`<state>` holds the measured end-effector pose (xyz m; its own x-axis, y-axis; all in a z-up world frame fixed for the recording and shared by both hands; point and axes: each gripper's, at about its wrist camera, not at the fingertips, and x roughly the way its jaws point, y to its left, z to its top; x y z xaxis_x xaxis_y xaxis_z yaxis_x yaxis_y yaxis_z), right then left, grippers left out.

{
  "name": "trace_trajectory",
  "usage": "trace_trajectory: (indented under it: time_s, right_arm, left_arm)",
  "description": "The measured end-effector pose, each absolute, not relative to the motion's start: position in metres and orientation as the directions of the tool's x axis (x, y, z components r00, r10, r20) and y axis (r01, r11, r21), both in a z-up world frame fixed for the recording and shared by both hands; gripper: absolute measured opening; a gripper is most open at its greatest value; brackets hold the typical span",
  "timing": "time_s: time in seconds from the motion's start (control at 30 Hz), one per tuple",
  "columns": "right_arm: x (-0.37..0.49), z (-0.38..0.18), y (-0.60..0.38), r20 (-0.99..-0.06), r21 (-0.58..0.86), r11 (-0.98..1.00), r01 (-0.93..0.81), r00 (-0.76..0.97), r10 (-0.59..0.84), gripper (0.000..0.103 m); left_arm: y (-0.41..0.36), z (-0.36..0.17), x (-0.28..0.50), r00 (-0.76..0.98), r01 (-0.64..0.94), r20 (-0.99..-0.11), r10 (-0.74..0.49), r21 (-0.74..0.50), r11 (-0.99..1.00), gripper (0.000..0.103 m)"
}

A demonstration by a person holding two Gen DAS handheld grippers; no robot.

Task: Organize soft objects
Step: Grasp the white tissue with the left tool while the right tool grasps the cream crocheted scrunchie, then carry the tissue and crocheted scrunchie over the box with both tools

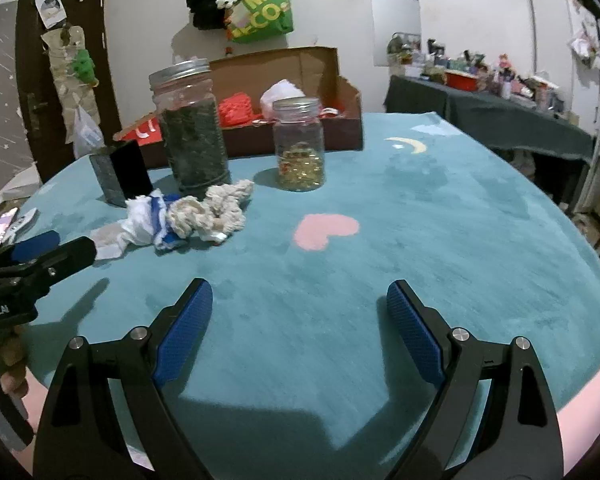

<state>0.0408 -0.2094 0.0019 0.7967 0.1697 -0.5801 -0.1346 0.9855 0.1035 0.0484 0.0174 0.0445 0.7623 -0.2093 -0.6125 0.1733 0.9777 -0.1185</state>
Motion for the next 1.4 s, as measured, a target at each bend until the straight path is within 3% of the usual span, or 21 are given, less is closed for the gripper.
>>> trace_trajectory:
  time_s: [0.27, 0.5, 0.67, 0.73, 0.77, 0.87, 0.97, 1.4]
  right_arm:
    - [0.070, 0.015, -0.201, -0.609, 0.149, 0.968, -0.204, 0.752, 0.252, 0.090]
    - [0.103, 0.021, -0.191, -0.653, 0.191, 0.946, -0.260, 0.686, 0.321, 0.090]
    - [0.125, 0.019, -0.180, -0.691, 0.229, 0.925, -0.303, 0.619, 0.373, 0.090]
    - [0.131, 0.016, -0.175, -0.701, 0.261, 0.905, -0.335, 0.578, 0.417, 0.089]
    - [0.131, 0.015, -0.173, -0.702, 0.271, 0.898, -0.346, 0.567, 0.431, 0.082]
    - [0.133, 0.009, -0.168, -0.706, 0.318, 0.867, -0.383, 0.515, 0.486, 0.033]
    - [0.126, 0.012, -0.170, -0.679, 0.347, 0.844, -0.410, 0.511, 0.527, 0.026]
    - [0.102, 0.045, -0.181, -0.628, 0.266, 0.858, -0.439, 0.596, 0.500, 0.026]
  left_arm:
    - [0.019, 0.045, 0.071, 0.692, 0.251, -0.684, -0.231, -0.072, 0.965, 0.101]
    - [0.022, 0.034, 0.091, 0.608, 0.296, -0.755, -0.246, -0.073, 0.952, 0.088]
    - [0.022, 0.036, 0.094, 0.609, 0.336, -0.750, -0.258, -0.051, 0.941, 0.066]
    - [0.020, 0.037, 0.092, 0.608, 0.362, -0.741, -0.285, -0.061, 0.930, 0.044]
    - [0.019, 0.037, 0.090, 0.606, 0.379, -0.735, -0.304, -0.070, 0.923, 0.036]
    - [0.018, 0.040, 0.087, 0.605, 0.387, -0.727, -0.325, -0.088, 0.918, 0.021]
    - [0.021, 0.047, 0.087, 0.600, 0.379, -0.716, -0.357, -0.138, 0.915, 0.016]
    - [0.007, 0.082, 0.093, 0.657, 0.403, -0.652, -0.378, -0.119, 0.907, 0.016]
